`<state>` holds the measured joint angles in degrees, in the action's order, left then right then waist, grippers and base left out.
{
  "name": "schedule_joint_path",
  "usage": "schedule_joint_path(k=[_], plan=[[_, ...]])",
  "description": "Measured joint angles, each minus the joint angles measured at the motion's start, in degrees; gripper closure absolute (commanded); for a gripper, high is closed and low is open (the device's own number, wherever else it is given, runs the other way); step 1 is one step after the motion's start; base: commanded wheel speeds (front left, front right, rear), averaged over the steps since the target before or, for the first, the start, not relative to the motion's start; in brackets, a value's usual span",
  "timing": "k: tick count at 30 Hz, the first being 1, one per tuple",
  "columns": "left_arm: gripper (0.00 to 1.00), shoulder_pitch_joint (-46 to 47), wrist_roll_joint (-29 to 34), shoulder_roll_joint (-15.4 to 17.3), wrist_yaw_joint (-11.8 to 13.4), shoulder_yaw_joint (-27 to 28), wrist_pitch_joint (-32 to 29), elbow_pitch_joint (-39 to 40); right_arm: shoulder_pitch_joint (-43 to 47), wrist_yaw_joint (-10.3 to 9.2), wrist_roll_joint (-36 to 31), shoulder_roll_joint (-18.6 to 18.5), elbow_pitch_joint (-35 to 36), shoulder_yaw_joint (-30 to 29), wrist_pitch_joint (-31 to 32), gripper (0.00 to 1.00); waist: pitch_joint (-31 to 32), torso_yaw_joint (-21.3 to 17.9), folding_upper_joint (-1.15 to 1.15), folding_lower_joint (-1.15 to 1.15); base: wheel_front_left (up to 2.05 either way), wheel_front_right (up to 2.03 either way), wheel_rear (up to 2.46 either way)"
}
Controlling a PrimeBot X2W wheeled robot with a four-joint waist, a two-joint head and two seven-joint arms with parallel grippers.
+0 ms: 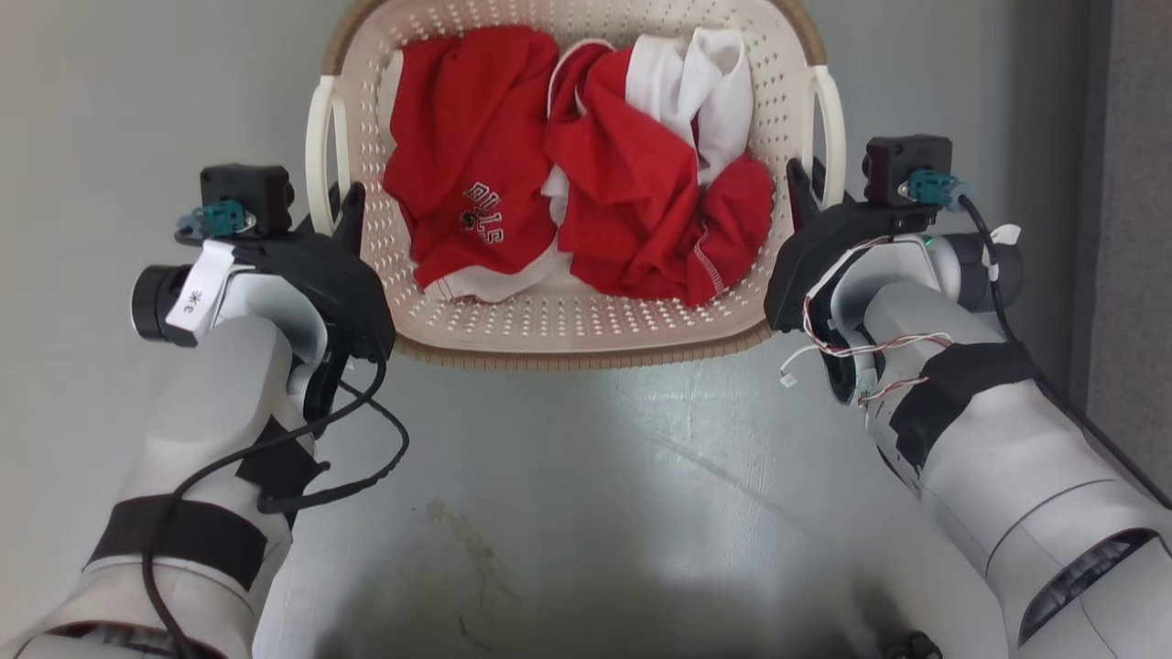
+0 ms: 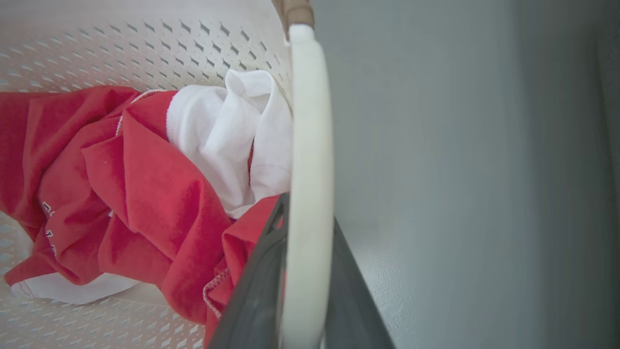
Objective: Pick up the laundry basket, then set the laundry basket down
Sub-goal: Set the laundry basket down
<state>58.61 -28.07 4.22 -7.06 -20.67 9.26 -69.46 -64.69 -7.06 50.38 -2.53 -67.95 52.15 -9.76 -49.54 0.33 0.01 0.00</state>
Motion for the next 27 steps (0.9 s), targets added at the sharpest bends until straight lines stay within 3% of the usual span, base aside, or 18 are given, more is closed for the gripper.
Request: schedule_joint_path(k=[12, 13, 14, 15, 27], plan=[[1.00, 1.6, 0.4, -0.5, 0.0, -0.2, 1.8, -0.3, -1.9, 0.01, -0.4, 0.0, -2.0, -0.5, -2.4, 1.00, -3.8, 0.5, 0.00, 0.00, 0.00, 0.00, 0.00], [1.00, 2.0, 0.4, -0.5, 0.0, -0.2, 1.8, -0.5, -2.0, 0.01, -0.5, 0.0, -2.1, -0.5, -2.5, 0.84, -4.0, 0.5, 0.00, 0.00, 0.00, 0.00, 0.00], [1.00, 2.2, 0.4, -0.5, 0.2, -0.1, 2.3, -0.5, -2.2, 0.01, -0.6, 0.0, -2.3, -0.5, -2.8, 0.00, -4.2, 0.6, -0.01, 0.00, 0.00, 0.00, 0.00], [0.00, 2.6, 0.3, -0.6, 0.3, 0.0, 2.5, -0.5, -2.5, 0.01, -0.6, 0.0, -2.5, -0.6, -2.8, 0.00, -4.4, 0.6, -0.01, 0.00, 0.00, 0.00, 0.00], [0.00, 3.2, 0.4, -0.4, 0.3, -0.1, 3.3, -1.5, -2.9, -0.07, -0.7, -1.0, -4.0, -1.2, -3.6, 0.00, -5.1, 1.6, -0.01, 0.00, 0.00, 0.00, 0.00]])
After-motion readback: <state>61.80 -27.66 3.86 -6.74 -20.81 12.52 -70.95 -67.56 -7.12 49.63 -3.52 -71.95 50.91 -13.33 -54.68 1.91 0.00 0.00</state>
